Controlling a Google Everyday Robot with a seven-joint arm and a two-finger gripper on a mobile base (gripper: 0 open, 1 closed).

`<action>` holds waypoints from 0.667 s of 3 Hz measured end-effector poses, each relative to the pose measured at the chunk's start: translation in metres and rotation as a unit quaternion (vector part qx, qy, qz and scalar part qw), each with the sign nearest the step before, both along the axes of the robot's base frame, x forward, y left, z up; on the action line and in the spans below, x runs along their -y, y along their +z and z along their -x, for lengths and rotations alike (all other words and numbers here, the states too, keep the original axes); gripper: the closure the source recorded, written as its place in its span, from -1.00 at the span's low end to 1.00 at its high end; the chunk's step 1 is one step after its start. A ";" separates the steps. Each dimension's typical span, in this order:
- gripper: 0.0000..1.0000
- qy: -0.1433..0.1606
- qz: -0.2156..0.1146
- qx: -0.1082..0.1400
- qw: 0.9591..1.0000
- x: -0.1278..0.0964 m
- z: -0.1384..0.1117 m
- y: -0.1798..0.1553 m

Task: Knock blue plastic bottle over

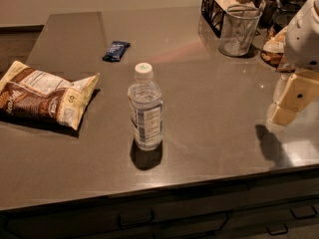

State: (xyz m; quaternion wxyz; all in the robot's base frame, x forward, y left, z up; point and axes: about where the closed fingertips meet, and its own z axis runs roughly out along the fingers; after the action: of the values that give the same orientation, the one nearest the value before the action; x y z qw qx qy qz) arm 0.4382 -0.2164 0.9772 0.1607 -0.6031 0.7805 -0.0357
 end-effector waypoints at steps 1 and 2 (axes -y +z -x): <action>-1.00 0.000 0.000 0.000 1.000 0.000 0.000 0.000; -1.00 0.014 -0.014 0.002 1.000 -0.009 -0.001 0.005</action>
Offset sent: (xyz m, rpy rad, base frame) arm 0.0021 0.0224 0.0062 0.0697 0.0171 0.0749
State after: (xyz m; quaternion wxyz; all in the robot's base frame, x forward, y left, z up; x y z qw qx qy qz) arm 0.4395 -0.2070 0.9818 0.1707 -0.6119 0.7719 -0.0237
